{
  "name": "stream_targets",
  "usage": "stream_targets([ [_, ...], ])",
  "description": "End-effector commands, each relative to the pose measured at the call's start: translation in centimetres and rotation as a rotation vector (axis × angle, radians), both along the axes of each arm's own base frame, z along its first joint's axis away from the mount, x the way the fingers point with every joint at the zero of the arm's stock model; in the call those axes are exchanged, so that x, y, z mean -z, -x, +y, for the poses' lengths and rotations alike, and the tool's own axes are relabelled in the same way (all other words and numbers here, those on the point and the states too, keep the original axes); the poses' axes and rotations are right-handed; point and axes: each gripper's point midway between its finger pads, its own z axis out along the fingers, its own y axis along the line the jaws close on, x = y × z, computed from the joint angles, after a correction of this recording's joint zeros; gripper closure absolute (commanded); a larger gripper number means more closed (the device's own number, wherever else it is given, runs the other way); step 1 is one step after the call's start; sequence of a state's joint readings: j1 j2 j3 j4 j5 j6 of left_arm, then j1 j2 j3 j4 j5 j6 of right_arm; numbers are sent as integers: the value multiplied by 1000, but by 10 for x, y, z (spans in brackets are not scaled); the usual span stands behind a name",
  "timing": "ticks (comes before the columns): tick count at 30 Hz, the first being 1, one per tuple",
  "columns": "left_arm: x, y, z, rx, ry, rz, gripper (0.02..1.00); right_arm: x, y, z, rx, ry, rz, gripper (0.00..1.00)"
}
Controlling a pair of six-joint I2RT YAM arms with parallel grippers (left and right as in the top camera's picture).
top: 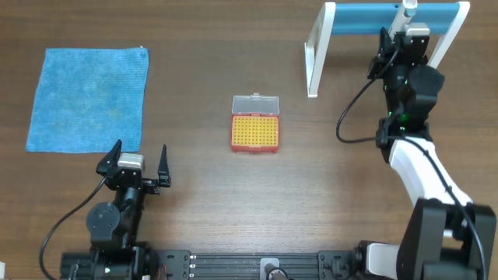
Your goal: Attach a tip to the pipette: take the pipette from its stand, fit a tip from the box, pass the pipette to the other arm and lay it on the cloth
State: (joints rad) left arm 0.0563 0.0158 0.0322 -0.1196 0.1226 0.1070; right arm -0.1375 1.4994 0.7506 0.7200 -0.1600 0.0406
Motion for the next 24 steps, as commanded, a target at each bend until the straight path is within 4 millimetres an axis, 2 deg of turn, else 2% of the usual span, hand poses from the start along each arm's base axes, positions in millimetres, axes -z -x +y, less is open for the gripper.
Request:
stream_targets([
  [1,1,0,2,-13,1,3,69,-13,30,35,-83,-9,-58,921],
  [4,1,0,2,-13,1,3,69,-27,59,77,-216,1,-167,921],
  [7,1,0,2,-13,1,3,69,-33,91,120,-351,4,-280,921],
  [13,1,0,2,-13,1,3,69,-14,134,183,-536,-24,-356,921],
  [15,1,0,2,-12,1,3,69,-6,140,198,-582,-32,-355,921],
  [20,1,0,2,-13,1,3,69,29,139,230,-664,-38,-251,921],
  [24,1,0,2,-13,1,3,69,33,136,253,-714,-44,-239,917],
])
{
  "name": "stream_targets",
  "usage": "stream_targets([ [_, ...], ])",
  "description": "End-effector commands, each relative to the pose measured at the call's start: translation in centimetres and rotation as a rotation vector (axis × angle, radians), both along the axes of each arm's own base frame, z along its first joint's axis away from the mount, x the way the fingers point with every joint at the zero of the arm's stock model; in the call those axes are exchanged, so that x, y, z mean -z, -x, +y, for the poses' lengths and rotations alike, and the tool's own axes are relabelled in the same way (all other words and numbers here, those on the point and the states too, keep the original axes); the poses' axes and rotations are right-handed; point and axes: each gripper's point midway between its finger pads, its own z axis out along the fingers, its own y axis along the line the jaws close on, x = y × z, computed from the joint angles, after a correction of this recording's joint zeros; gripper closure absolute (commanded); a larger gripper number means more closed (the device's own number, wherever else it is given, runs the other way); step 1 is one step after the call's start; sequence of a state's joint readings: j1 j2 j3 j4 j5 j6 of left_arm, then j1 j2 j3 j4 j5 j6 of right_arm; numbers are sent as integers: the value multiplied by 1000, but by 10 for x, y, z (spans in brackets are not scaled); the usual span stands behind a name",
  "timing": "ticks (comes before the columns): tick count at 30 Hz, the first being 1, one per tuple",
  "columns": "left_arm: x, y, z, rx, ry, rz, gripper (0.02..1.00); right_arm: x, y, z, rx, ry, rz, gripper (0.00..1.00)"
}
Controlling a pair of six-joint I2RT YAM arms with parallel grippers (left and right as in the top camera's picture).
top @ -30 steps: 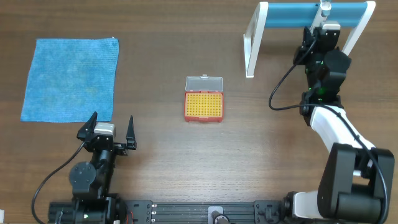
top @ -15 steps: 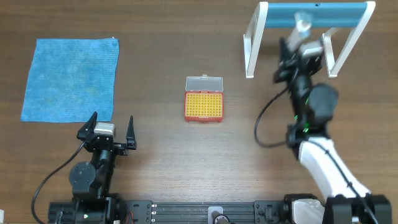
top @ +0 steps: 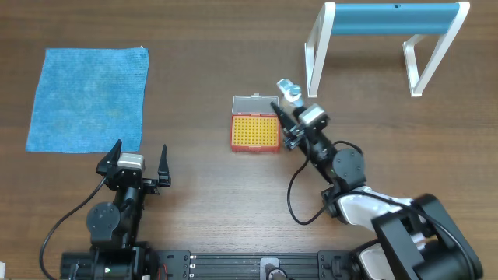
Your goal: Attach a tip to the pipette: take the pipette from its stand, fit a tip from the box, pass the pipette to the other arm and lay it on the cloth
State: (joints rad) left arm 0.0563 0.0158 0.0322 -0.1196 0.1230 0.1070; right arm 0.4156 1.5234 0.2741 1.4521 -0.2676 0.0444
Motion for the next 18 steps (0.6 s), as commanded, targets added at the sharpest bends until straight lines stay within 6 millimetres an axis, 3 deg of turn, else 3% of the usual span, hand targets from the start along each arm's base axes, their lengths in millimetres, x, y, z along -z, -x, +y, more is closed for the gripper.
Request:
stream_targets([
  [1,1,0,2,-13,1,3,69,-3,-3,25,-63,-12,-3,921],
  [7,1,0,2,-13,1,3,69,12,-5,44,-105,-5,41,921],
  [18,1,0,2,-13,1,3,69,28,-10,58,-140,-45,129,921],
])
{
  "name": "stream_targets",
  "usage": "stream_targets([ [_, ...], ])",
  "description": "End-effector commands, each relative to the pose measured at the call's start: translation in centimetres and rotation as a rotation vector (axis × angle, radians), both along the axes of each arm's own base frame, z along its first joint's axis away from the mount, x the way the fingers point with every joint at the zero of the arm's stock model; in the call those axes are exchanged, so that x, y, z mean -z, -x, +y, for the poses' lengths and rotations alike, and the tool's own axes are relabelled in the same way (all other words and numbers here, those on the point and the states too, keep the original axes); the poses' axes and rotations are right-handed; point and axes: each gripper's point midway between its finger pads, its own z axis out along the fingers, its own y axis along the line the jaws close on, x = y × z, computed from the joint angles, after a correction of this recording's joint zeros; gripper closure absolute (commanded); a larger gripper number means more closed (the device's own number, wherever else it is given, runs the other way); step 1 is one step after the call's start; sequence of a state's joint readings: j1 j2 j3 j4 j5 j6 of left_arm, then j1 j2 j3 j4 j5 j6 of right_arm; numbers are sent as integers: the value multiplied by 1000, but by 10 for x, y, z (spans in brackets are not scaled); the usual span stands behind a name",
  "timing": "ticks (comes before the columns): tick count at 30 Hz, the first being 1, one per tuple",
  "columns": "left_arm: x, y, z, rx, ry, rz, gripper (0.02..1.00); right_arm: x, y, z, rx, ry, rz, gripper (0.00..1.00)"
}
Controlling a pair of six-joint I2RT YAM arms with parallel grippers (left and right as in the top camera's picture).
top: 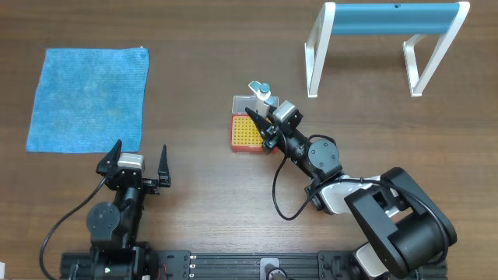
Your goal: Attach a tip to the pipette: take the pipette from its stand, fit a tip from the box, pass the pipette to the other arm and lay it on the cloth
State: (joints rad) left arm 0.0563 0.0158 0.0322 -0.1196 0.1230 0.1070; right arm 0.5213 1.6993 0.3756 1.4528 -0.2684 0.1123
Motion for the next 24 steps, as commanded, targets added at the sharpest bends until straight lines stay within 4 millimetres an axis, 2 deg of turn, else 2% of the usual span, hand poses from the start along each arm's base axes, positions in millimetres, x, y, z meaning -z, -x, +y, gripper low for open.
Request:
stream_targets([
  [1,1,0,2,-13,1,3,69,0,-4,10,-24,-28,21,919],
  [11,1,0,2,-13,1,3,69,18,-9,13,-21,-7,57,921],
  [15,1,0,2,-13,1,3,69,17,-16,7,29,-13,58,923],
  [24,1,0,2,-13,1,3,69,17,-10,13,-17,-9,56,919],
])
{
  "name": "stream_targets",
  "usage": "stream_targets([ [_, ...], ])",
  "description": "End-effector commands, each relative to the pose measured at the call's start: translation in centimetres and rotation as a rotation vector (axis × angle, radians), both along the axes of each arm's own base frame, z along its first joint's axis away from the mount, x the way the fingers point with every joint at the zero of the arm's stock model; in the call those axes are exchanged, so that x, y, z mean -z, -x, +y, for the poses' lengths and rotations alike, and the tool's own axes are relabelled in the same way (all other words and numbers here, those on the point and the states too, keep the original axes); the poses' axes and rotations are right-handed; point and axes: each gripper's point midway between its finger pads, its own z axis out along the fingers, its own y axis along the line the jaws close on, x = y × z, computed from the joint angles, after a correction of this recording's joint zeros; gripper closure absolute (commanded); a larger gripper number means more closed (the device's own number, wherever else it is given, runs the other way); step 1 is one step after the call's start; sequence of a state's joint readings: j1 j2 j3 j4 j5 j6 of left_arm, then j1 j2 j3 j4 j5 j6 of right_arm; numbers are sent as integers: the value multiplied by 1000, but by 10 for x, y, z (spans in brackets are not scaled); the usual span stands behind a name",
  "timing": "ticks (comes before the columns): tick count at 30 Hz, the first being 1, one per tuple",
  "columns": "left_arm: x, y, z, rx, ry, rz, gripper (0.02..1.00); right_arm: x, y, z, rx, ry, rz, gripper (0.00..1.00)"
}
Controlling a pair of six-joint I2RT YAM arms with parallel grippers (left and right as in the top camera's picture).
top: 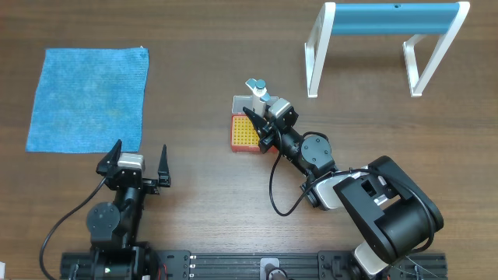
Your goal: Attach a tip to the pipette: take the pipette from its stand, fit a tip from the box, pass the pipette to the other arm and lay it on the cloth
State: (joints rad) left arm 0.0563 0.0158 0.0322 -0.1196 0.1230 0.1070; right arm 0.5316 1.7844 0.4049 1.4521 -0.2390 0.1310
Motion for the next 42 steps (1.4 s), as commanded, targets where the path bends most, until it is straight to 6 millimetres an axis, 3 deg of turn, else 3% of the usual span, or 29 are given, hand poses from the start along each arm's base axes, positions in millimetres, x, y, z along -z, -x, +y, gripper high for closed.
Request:
stream_targets([
  [1,1,0,2,-13,1,3,69,-6,0,8,-33,-23,-7,921],
  [32,1,0,2,-13,1,3,69,6,4,13,-70,5,35,921],
  [42,1,0,2,-13,1,3,69,24,4,13,-69,44,97,923],
])
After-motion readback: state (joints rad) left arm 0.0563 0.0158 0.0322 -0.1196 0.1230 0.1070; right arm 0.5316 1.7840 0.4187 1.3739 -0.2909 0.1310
